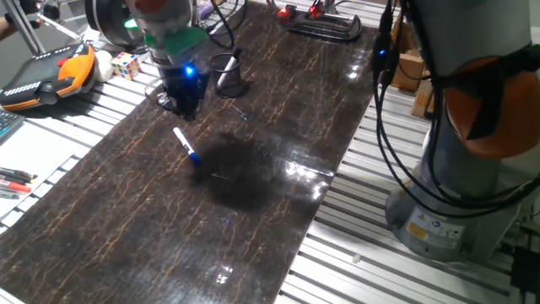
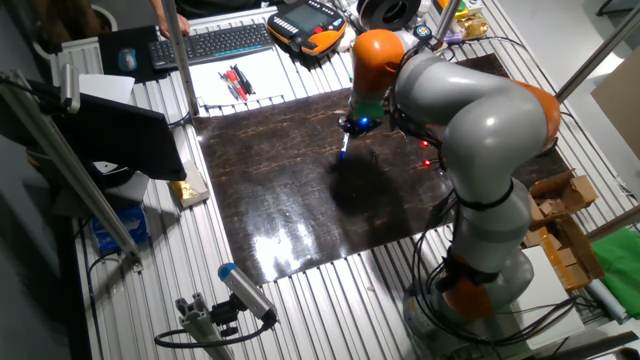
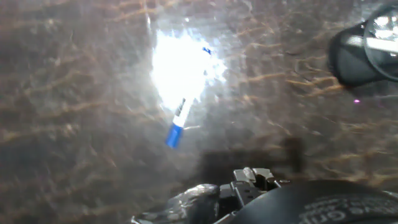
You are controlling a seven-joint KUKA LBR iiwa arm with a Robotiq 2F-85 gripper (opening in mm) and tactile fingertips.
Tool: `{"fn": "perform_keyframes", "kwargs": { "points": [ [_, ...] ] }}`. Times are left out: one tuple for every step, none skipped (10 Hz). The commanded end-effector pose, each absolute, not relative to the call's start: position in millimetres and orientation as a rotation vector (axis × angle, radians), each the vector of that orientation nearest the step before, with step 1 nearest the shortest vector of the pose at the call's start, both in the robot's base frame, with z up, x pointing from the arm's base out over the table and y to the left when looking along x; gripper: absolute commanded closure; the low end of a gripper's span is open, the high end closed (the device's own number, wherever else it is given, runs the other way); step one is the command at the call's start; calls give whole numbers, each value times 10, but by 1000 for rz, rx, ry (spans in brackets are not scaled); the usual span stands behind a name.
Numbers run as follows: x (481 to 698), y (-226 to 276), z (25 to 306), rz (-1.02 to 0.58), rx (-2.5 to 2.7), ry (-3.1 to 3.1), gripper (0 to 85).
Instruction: Put the pen into the pen holder
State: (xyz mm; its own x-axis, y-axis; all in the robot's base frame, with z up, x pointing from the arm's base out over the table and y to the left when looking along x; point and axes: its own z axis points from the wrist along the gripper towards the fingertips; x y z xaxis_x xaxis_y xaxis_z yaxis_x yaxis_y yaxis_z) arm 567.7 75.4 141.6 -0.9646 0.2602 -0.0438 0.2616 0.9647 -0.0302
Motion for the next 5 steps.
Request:
{"fn": "perform_keyframes", "kwargs": {
  "points": [
    [5689,750,1380,-57,406,3076,683],
    [5705,745,1326,-68,403,3074,640],
    [5714,743,1271,-85,399,3065,593],
    [5722,741,1235,-74,395,3068,590],
    [5722,743,1241,-48,412,3081,590]
  ]
}}
